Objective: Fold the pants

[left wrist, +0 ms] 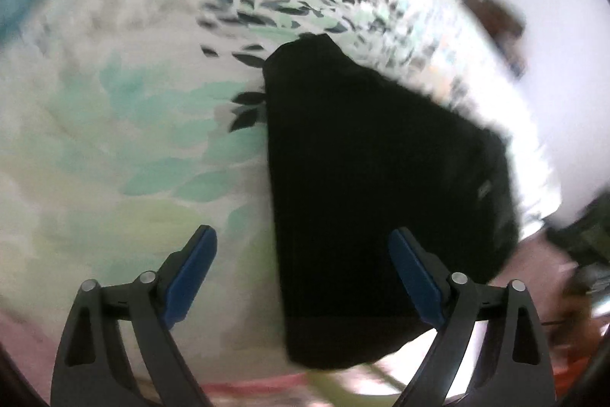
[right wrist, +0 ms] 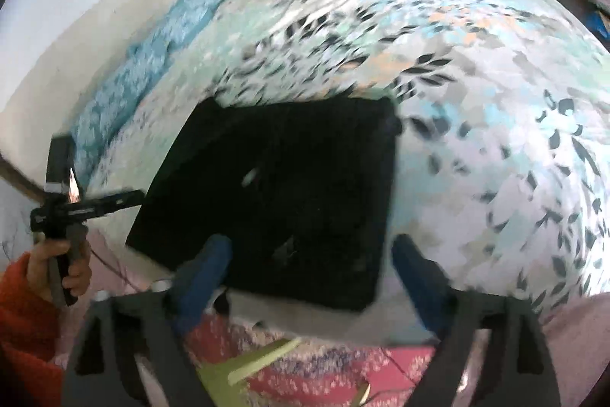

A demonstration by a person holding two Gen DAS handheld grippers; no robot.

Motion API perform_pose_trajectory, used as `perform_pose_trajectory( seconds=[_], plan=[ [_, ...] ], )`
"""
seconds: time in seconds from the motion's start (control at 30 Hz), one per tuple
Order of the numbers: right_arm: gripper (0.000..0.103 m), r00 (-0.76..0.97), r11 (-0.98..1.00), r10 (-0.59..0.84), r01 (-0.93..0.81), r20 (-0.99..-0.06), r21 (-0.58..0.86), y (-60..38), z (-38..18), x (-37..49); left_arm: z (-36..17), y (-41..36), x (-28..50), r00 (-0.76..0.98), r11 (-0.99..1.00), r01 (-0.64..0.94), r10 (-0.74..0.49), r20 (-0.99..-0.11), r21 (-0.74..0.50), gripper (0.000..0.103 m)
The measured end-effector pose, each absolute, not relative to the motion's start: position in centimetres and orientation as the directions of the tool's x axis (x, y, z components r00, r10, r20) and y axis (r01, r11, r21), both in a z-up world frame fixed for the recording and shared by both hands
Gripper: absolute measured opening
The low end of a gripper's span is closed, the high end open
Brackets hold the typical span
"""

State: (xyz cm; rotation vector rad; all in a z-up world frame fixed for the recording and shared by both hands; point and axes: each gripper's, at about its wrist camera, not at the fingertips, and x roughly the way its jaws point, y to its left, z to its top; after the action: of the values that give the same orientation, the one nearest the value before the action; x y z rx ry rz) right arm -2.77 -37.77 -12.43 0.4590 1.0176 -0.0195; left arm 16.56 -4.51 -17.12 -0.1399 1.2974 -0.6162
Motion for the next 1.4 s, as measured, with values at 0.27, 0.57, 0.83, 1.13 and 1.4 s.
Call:
perform_pose_trajectory(
  seconds=[0.27,0.57,0.83,1.13,1.4],
  plan=[
    [0.093,0.405,0.718,0.551,0.215,-0.730,0.662,-41.2,-21.3,1.9,-22.1,-6.9,18.9,-0.077,0.729,0.360,-0.599,-0.797,-0.583,0.094],
    [0.037,0.491,0.603,0.646,0.140,-0.584,0.785,-40.1,-19.0,2.8,-19.9,-7.3,18.3,-0.032,0.665,0.318,-0.705,-0.709,-0.676,0.023],
    [0.039,0.569,0.733,0.552,0.017,-0.609,0.680,-40.9,-12.9,12.1,-14.7,-8.1,24.6,0.151,0.691,0.377,-0.702,-0.695,-0.616,0.028],
    [0.103,0.570,0.907,0.170,0.227,-0.804,0.353,-41.5,-10.2,10.5,-9.7,-9.1,20.0,0.587,0.931,0.362,-0.190,-0.787,0.045,0.097],
    [0.103,0.624,0.963,-0.066,0.243,-0.779,0.113,-35.1,-2.0,2.8,-2.1,-8.4,11.7,0.773,0.929,0.221,0.019,-0.634,0.297,0.100]
  ],
)
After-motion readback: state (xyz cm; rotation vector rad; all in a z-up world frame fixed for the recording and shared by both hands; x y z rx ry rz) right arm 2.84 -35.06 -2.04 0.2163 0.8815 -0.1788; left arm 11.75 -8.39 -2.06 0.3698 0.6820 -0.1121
